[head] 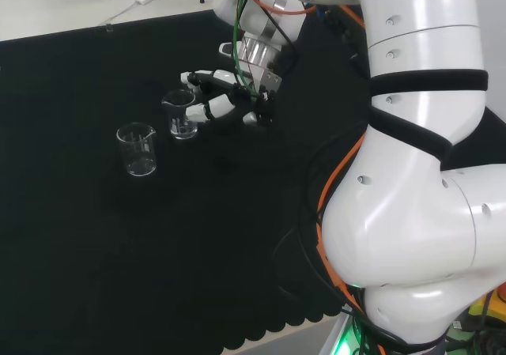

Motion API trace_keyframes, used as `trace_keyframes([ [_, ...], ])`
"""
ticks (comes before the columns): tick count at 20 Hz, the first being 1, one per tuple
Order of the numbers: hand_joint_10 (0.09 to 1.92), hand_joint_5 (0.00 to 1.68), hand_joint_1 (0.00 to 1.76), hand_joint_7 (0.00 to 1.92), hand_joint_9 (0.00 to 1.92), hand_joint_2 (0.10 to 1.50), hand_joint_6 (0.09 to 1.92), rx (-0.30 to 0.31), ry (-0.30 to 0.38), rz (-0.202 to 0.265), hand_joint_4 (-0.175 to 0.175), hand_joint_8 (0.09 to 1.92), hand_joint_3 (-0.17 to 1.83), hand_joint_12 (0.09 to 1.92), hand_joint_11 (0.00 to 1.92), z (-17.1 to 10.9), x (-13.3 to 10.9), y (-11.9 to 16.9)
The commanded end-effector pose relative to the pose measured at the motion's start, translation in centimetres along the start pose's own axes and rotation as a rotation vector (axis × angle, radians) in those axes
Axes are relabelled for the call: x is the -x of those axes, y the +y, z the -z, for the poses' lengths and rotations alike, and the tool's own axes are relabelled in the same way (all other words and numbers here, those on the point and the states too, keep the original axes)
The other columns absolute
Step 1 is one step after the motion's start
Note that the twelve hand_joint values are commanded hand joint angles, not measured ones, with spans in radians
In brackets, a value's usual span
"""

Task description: Pick up the beaker on the right.

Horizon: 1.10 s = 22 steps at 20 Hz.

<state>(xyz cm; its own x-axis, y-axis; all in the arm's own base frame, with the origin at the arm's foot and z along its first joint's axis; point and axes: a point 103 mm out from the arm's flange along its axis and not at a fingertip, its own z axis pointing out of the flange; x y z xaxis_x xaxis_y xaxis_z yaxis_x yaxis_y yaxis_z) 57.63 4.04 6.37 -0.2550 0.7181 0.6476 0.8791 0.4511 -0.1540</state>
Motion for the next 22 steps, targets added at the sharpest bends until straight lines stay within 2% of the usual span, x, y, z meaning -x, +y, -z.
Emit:
trace_keyframes([
  [1, 0.61, 0.17, 0.81, 0.09, 0.21, 0.54, 0.09, 0.004, 0.038, 0.045, -0.034, 0.55, 0.63, 1.01, 0.00, -0.5, -0.1, 0.3],
  [10, 0.61, 0.22, 0.83, 0.15, 0.26, 0.53, 0.09, 0.041, 0.077, 0.077, -0.032, 0.56, 0.63, 1.05, 0.00, -1.5, -0.4, 1.3],
  [22, 0.60, 0.35, 0.87, 0.27, 0.34, 0.53, 0.09, 0.070, 0.123, 0.083, -0.027, 0.57, 0.64, 1.11, 0.00, -2.7, 0.2, 2.3],
])
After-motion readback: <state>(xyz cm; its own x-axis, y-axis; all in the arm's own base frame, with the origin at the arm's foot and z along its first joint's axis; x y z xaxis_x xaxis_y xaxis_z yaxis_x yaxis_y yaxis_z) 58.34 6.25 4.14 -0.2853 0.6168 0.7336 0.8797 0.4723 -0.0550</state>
